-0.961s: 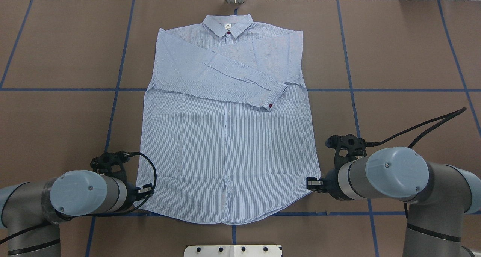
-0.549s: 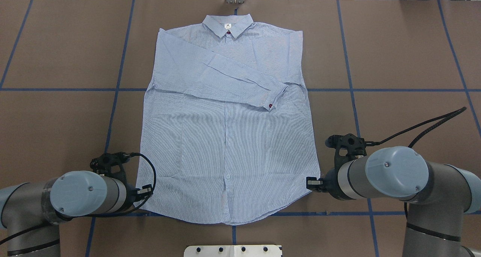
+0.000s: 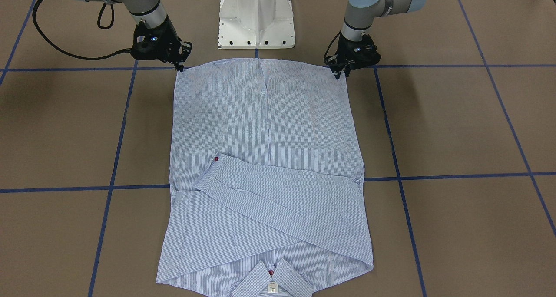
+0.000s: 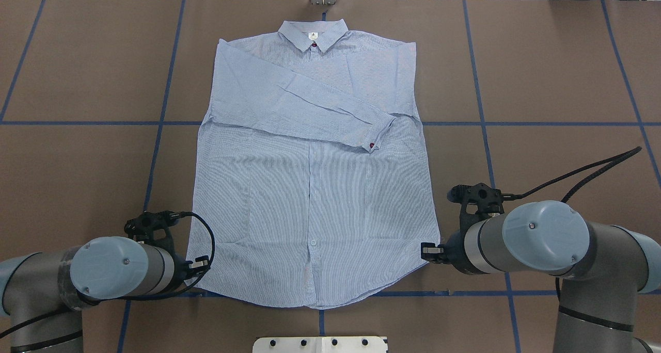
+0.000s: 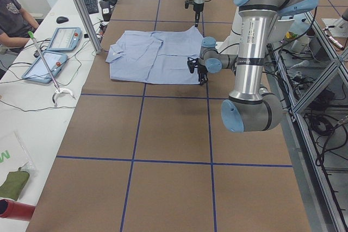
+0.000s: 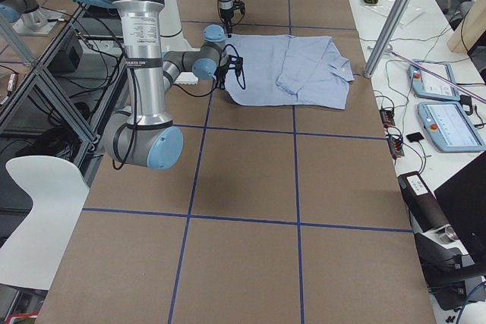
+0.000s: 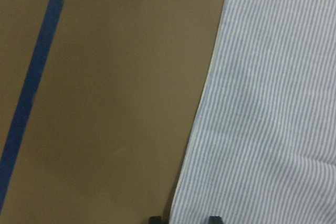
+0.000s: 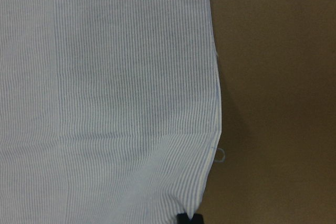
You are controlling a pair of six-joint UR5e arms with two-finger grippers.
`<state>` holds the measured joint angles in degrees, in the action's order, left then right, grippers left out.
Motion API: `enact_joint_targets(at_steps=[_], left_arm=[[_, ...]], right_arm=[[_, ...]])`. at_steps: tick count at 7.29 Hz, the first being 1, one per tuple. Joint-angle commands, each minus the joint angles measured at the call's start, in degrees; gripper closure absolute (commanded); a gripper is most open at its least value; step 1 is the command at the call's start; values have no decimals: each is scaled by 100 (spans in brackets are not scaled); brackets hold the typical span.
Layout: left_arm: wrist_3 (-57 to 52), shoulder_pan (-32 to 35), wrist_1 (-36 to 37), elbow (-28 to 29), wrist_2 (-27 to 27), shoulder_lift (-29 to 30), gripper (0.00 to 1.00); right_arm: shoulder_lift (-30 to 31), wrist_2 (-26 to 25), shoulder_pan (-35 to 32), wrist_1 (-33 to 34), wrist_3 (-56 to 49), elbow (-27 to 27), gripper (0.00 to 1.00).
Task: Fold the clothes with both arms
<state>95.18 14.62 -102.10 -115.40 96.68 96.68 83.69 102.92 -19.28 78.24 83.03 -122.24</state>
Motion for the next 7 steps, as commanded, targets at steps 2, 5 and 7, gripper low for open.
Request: enact_joint_targets(at_steps=[2,5,7], left_arm=[[0,-3,6,-9,0,9,70],[9,-3,6,-26,0,9,89],[61,5,32,-183,0,-35,100]], right_arm=[[7,0,-50,7,-6,-1,100],[25,0,-50,-2,-6,-1,100],[-1,0,-50,-2,-6,-1,100]])
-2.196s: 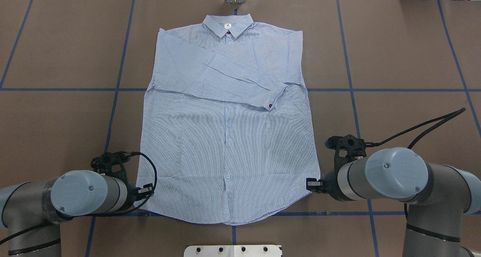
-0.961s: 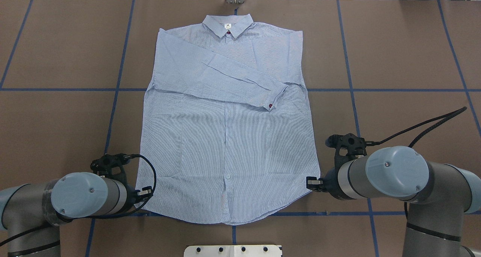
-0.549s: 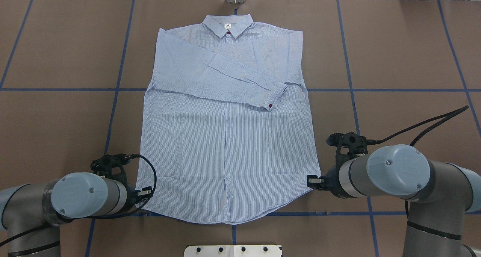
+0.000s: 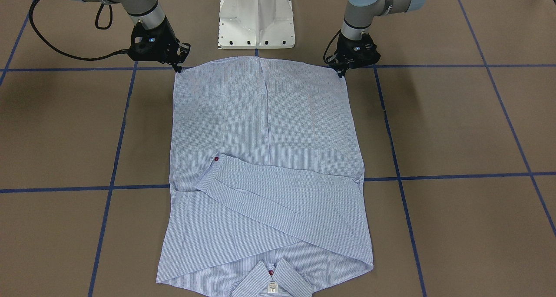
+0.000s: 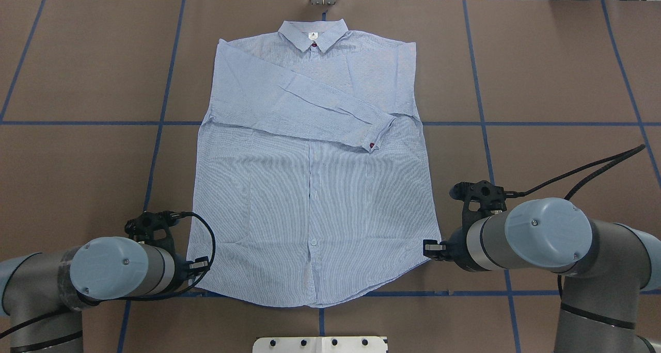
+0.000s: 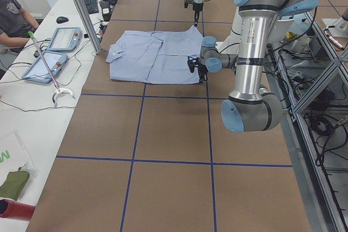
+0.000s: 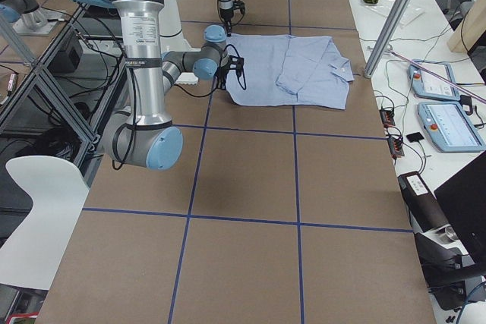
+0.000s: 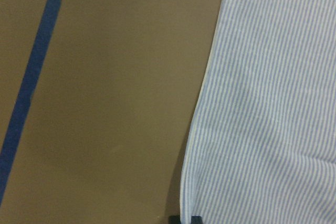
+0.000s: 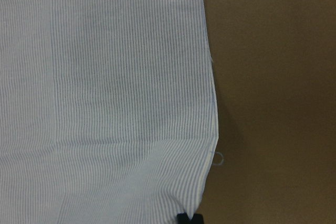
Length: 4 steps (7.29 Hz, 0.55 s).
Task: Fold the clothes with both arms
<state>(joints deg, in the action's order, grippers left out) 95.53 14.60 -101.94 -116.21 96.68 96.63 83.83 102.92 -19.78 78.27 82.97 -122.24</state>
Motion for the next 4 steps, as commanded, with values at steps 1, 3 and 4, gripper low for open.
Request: enact_joint_targets(at_steps=[1,3,4], left_arm=[[-17,25,43,-330,0,-187,100],[-43,25,506,-910,235,-285,100],[-52,25,709,-1156,289,-250,100]], right_arm=[[-25,0,0,-5,0,-11,100],[36,0,-8,-5,9,-168,100],[45,191,-26,-5,0,-204,100]])
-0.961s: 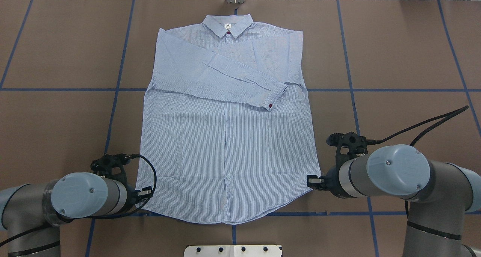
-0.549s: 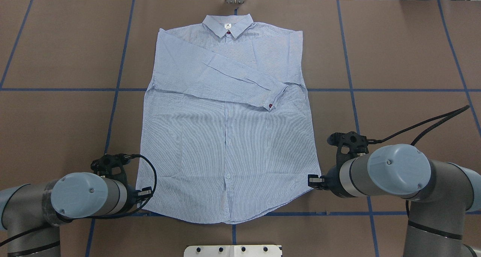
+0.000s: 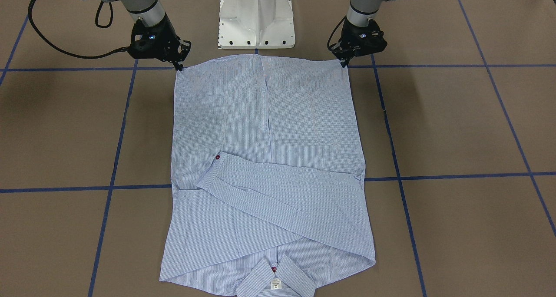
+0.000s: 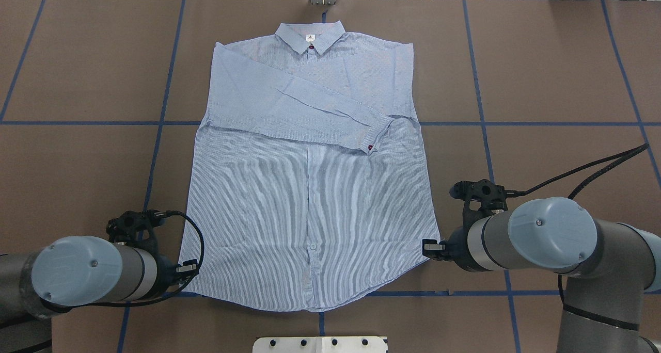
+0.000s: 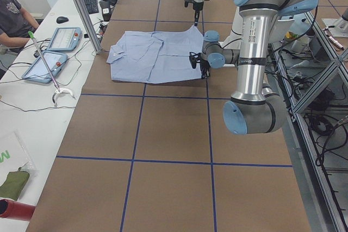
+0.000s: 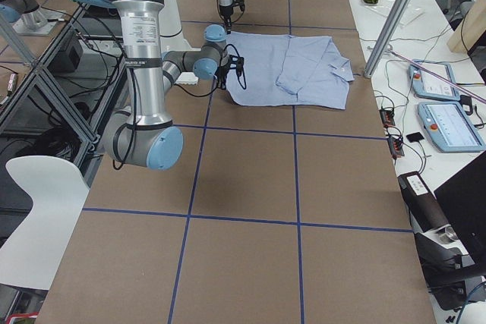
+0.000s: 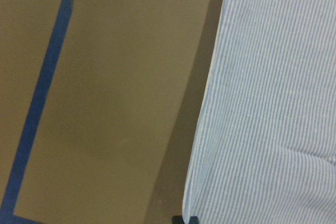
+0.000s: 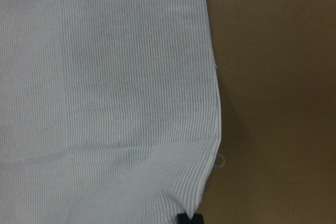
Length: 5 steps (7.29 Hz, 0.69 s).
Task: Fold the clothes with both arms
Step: 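Close both grippers on the near hem corners and pinch the fabric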
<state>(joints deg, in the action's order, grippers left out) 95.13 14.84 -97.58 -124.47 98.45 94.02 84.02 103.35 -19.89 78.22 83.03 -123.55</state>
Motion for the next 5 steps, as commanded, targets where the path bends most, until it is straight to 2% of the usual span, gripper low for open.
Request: enact_joint_targets(at_steps=[1,5], left_arm=[[-12,1,292,-454,121,37,100],[-319,63,301,-394,130,-42,100]], right_arm=[[0,464,-120,-18,-6,-108,100],[35,643,-349,-9,-6,-188,100]])
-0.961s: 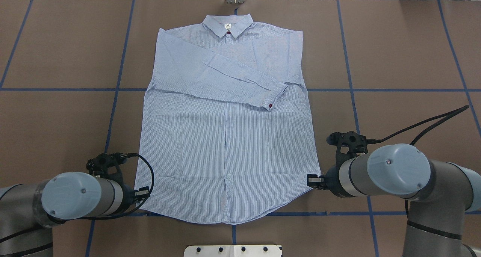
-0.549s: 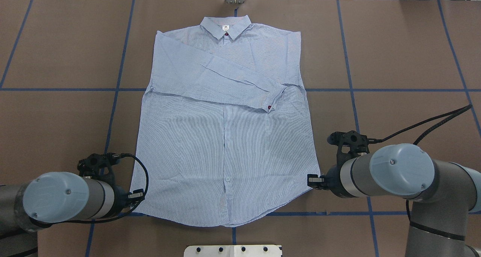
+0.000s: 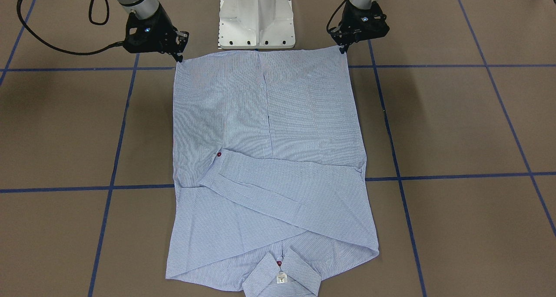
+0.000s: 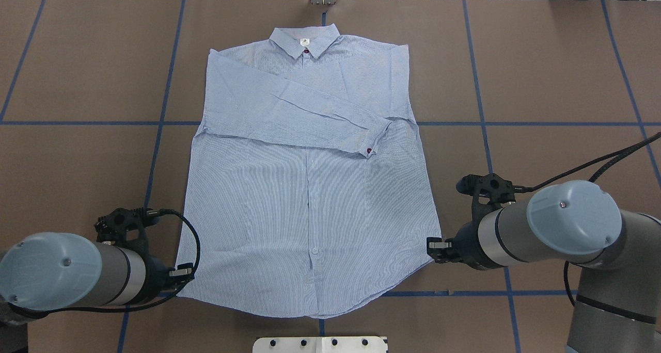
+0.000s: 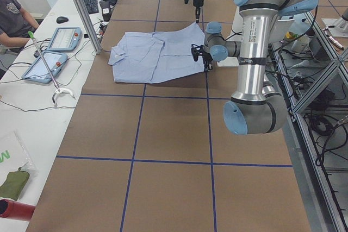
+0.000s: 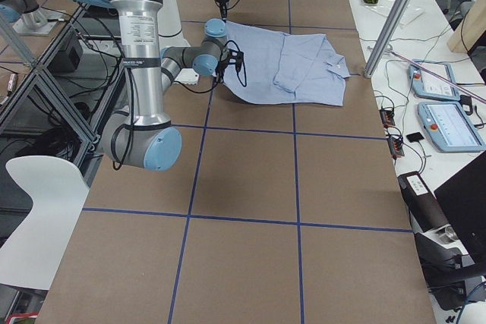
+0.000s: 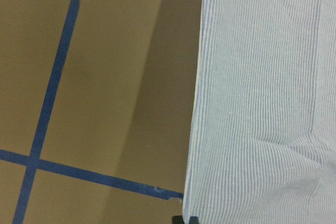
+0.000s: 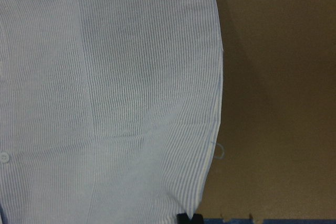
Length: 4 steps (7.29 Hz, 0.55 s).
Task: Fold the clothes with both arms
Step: 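Close both grippers on the near hem corners and pinch the fabric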
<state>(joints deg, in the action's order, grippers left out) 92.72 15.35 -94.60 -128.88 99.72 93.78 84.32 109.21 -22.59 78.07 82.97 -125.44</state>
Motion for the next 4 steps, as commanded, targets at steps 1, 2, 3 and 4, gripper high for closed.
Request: enact_joint_targets(at_steps=[1,2,3,4], left_arm=[[-79,12,3,73,-5,-9,100],[-87,12,3,82,3,-9,100],[-192,12,11,91,-5,-9,100],[-210,38,3,126,-5,-9,100]], right_arm=[[14,57,-87,7,0,19,100],[14,57,-105,7,0,28,100],[31,57,-114,7,-9,46,100],[75,57,-140,7,-9,46,100]])
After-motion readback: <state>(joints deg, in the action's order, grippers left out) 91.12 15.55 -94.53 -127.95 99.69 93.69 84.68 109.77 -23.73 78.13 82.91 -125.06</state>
